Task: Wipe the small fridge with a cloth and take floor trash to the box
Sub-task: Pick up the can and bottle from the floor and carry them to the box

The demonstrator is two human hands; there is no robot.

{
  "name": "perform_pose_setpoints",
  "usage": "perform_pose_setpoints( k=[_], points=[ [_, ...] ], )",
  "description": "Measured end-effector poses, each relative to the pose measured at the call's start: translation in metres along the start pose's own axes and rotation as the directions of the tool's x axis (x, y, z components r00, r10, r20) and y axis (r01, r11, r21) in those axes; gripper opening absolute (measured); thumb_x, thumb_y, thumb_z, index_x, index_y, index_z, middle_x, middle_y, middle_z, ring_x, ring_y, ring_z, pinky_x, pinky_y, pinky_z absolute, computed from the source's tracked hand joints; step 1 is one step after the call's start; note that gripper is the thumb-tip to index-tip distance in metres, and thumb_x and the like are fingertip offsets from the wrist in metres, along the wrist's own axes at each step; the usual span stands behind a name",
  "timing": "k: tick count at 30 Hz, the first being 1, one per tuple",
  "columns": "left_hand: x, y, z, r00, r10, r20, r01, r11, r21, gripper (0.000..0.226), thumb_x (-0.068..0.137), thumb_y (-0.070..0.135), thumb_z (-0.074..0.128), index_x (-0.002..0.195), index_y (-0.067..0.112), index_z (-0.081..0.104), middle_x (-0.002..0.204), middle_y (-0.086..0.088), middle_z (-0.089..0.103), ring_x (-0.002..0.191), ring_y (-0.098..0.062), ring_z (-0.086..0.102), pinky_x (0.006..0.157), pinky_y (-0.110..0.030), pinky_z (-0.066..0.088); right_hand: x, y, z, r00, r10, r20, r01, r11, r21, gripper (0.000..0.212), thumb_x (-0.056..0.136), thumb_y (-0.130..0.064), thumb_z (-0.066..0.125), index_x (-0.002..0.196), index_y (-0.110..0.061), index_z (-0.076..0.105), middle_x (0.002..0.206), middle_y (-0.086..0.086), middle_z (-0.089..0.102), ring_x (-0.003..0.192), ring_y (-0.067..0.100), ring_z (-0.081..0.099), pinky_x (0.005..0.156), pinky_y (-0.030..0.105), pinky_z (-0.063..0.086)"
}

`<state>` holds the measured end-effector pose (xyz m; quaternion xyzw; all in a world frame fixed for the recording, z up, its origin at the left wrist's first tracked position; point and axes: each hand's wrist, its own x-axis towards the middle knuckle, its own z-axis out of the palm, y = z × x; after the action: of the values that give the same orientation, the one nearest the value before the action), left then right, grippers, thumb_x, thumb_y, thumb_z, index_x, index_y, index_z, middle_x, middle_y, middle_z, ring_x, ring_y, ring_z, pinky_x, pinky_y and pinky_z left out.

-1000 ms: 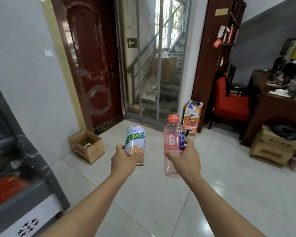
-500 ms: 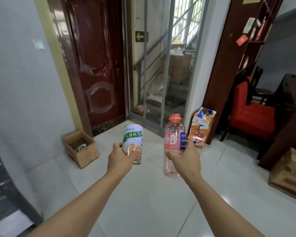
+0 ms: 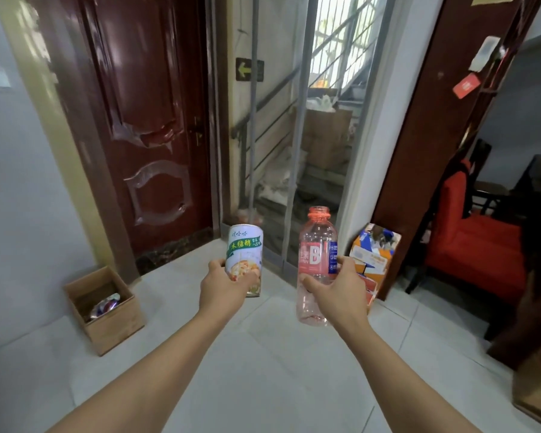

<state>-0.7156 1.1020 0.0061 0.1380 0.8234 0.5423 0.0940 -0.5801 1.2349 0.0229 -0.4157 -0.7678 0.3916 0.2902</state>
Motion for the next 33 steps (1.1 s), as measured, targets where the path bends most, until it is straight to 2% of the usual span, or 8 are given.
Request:
perform_pose_setpoints(
  k=[4, 9, 16, 18, 24, 29, 33],
  points=[
    [0.061, 0.014, 0.03, 0.999, 0.012, -0.047, -0.011, 1.0, 0.009, 0.05, 0.072, 0.036, 0.072, 0.112, 0.02, 0.046, 0.095, 0.003, 0.056, 0.074, -0.009, 0.053, 0.052, -0.014, 0.035, 0.073, -0.004, 0.021, 0.999, -0.009, 0.042, 0.008, 1.0, 0.024, 0.067, 0.068, -0.037, 0.081, 0.12, -0.022, 0.043, 0.111, -0.002, 0.061, 0.092, 0.015, 0.062, 0.084, 0.04, 0.055],
    [0.144, 0.022, 0.071, 0.991, -0.028, -0.133, 0.033, 0.999, 0.037, 0.051, 0.073, 0.037, 0.072, 0.112, 0.018, 0.046, 0.094, 0.001, 0.057, 0.08, -0.017, 0.056, 0.064, -0.024, 0.041, 0.176, -0.006, 0.058, 0.991, -0.066, 0.118, 0.06, 0.997, 0.05, 0.069, 0.069, -0.038, 0.08, 0.124, -0.021, 0.042, 0.115, -0.001, 0.06, 0.093, 0.014, 0.061, 0.08, 0.031, 0.053],
    [0.255, 0.036, 0.11, 0.93, -0.152, -0.336, 0.169, 0.985, 0.024, 0.047, 0.075, 0.038, 0.072, 0.107, 0.021, 0.043, 0.091, 0.003, 0.057, 0.067, -0.002, 0.051, 0.048, -0.016, 0.033, 0.322, -0.024, 0.115, 0.95, -0.122, 0.289, 0.106, 0.992, 0.068, 0.071, 0.07, -0.038, 0.079, 0.128, -0.021, 0.04, 0.12, 0.001, 0.059, 0.1, 0.018, 0.062, 0.087, 0.042, 0.054],
    [0.281, 0.037, 0.111, 0.905, -0.17, -0.389, 0.195, 0.98, 0.025, 0.048, 0.075, 0.038, 0.073, 0.106, 0.022, 0.042, 0.088, 0.005, 0.055, 0.064, 0.001, 0.049, 0.046, -0.014, 0.032, 0.355, -0.033, 0.133, 0.929, -0.146, 0.34, 0.132, 0.989, 0.064, 0.071, 0.071, -0.038, 0.079, 0.128, -0.02, 0.04, 0.121, 0.002, 0.059, 0.101, 0.019, 0.062, 0.089, 0.042, 0.054],
    [0.354, 0.025, 0.097, 0.814, -0.232, -0.532, 0.27, 0.963, -0.006, 0.052, 0.073, 0.039, 0.075, 0.109, 0.018, 0.044, 0.087, 0.004, 0.055, 0.066, -0.003, 0.053, 0.05, -0.019, 0.038, 0.422, -0.062, 0.209, 0.877, -0.188, 0.442, 0.177, 0.982, 0.067, 0.076, 0.072, -0.037, 0.078, 0.133, -0.02, 0.037, 0.126, 0.002, 0.057, 0.107, 0.021, 0.061, 0.093, 0.041, 0.051],
    [0.432, 0.006, 0.083, 0.767, -0.261, -0.586, 0.3, 0.953, -0.032, 0.052, 0.071, 0.042, 0.074, 0.107, 0.018, 0.045, 0.089, 0.0, 0.058, 0.078, -0.02, 0.06, 0.071, -0.03, 0.049, 0.475, -0.095, 0.285, 0.849, -0.241, 0.471, 0.242, 0.969, 0.06, 0.075, 0.07, -0.038, 0.08, 0.131, -0.021, 0.04, 0.123, 0.002, 0.059, 0.104, 0.021, 0.062, 0.088, 0.038, 0.052],
    [0.506, -0.007, 0.064, 0.751, -0.268, -0.603, 0.281, 0.957, -0.076, 0.052, 0.073, 0.038, 0.073, 0.111, 0.017, 0.044, 0.091, -0.002, 0.06, 0.072, -0.017, 0.059, 0.065, -0.028, 0.048, 0.517, -0.128, 0.349, 0.821, -0.278, 0.499, 0.274, 0.958, 0.083, 0.076, 0.068, -0.037, 0.081, 0.131, -0.021, 0.04, 0.116, 0.002, 0.062, 0.095, 0.018, 0.064, 0.081, 0.033, 0.051]
  ],
)
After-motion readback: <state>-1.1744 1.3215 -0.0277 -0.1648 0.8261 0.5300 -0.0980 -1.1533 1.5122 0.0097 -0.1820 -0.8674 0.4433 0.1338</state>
